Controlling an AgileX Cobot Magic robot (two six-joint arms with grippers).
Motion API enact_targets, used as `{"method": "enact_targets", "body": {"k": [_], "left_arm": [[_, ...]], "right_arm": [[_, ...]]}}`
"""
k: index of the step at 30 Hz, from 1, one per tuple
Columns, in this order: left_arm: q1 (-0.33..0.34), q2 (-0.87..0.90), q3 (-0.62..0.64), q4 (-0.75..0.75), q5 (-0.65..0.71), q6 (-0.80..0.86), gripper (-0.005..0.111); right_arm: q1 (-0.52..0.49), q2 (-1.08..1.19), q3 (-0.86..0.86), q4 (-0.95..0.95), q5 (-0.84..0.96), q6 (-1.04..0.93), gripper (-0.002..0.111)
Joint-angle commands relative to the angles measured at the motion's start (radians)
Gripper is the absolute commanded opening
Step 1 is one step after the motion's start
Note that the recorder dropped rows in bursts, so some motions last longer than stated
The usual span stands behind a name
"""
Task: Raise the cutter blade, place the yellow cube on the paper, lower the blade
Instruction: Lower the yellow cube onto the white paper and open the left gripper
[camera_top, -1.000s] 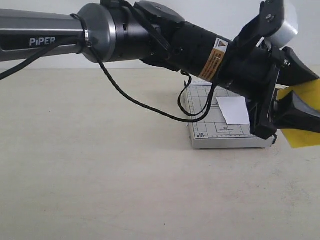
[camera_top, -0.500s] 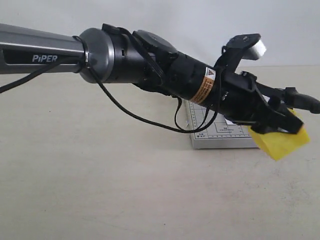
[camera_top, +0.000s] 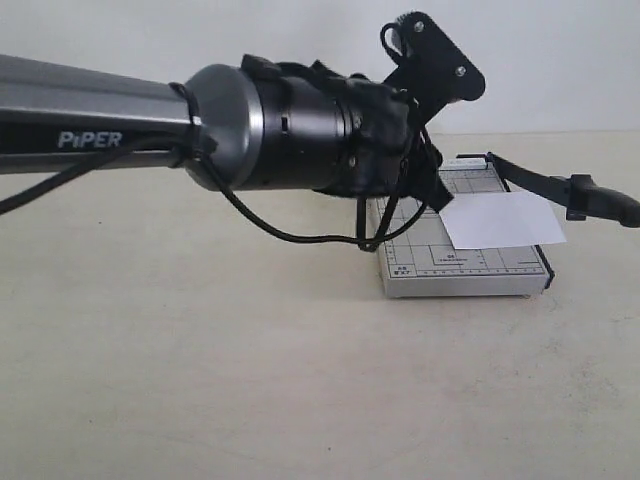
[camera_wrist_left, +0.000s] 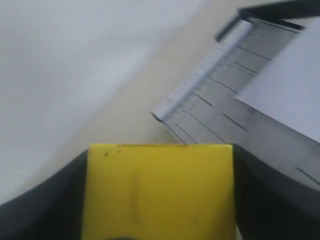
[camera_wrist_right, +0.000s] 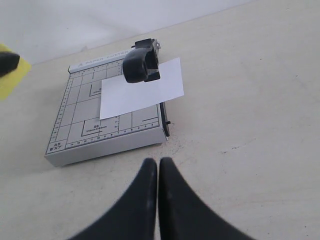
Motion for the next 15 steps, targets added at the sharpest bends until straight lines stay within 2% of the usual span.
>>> {"method": "enact_targets", "body": {"k": [1,3,5,11,15], "left_arm": [[-0.009,-0.029,-0.052,-0.576,-0.095,0.449,0.004],[-0.009,-0.002,-0.123,-0.780,-0.100,0.622,0.004],[-0.004,0.051,-0.215,-0.871,-0.076,0.713,0.004],[0.005,0.308,-0.609,-0.889,0.140,0.742,0.004],[0.014,0.415,-0.788,-0.889,0.156,0.746,0.004]], "right_arm": [[-0.001,0.001,0.002,0.002,-0.003,0.003,0.001],[-0.001,0.001,0.002,0.002,-0.003,0.003,0.001],[-0.001,0.001,0.002,0.002,-0.003,0.003,0.001],[-0.001,0.001,0.002,0.002,-0.003,0.003,0.001],[-0.001,0.001,0.002,0.002,-0.003,0.003,0.001]]}}
